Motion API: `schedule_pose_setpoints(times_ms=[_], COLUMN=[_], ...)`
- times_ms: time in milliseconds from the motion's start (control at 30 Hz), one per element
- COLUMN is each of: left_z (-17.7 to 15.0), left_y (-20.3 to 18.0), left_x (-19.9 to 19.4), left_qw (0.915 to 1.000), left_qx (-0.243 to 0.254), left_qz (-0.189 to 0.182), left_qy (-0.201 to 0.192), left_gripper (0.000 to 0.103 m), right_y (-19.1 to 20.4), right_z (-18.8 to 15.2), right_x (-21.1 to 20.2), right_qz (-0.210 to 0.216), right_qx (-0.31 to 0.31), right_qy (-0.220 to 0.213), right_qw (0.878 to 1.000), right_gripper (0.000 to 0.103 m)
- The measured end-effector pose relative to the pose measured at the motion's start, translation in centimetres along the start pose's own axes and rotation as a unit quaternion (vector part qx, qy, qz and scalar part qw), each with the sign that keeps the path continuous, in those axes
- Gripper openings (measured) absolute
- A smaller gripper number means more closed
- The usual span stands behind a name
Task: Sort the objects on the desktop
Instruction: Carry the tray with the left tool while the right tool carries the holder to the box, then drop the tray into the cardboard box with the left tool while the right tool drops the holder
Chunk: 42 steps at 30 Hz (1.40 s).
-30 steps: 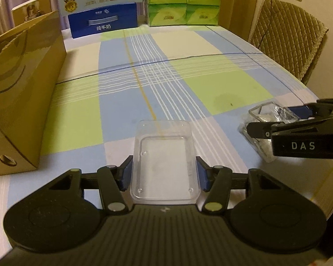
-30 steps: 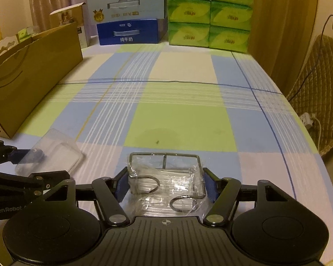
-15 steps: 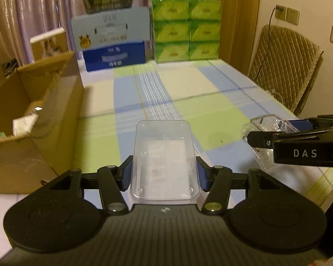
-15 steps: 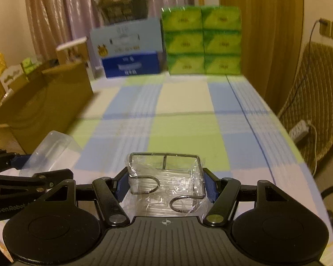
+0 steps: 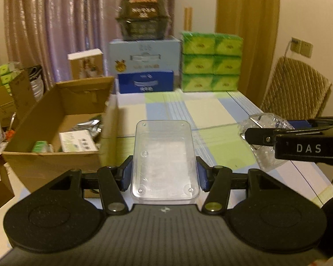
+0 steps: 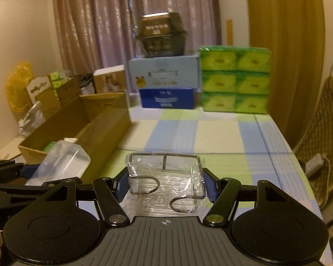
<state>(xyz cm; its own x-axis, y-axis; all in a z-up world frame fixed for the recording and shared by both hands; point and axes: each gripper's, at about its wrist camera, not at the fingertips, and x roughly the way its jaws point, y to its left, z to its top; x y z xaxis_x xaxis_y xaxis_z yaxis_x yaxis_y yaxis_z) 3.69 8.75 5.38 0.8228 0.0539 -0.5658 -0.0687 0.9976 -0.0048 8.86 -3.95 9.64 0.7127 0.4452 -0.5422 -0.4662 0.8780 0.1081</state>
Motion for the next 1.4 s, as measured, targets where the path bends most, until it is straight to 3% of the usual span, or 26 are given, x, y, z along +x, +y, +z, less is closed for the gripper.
schedule_pose_setpoints(times_ms=[300,633,1400], left_z=[0.6,1.3,4.1], left_y=[5.8,12.6,20.4], left_x=[-2.5,-2.6,2.6], left_qw=[0.9987,0.9954,0.9954], left_qx=[-0.018,-0.042,-0.038], left_qz=[0.045,0.083,0.088], left_qy=[-0.015,-0.022,0.005], left_gripper=[0.052,0.052,0.052], right_y=[5.4,10.6,15.8], right_z=[1.9,3.6,8.0], right_x=[2.3,5.6,14.2], right_qz=[0.047,0.086,0.115], right_qx=[-0.021,-0.055,-0.077], right_qy=[-0.005,0.001,0.006], right_qw=[0.999,0.995,0.99], right_gripper=[0.064,0.064,0.064])
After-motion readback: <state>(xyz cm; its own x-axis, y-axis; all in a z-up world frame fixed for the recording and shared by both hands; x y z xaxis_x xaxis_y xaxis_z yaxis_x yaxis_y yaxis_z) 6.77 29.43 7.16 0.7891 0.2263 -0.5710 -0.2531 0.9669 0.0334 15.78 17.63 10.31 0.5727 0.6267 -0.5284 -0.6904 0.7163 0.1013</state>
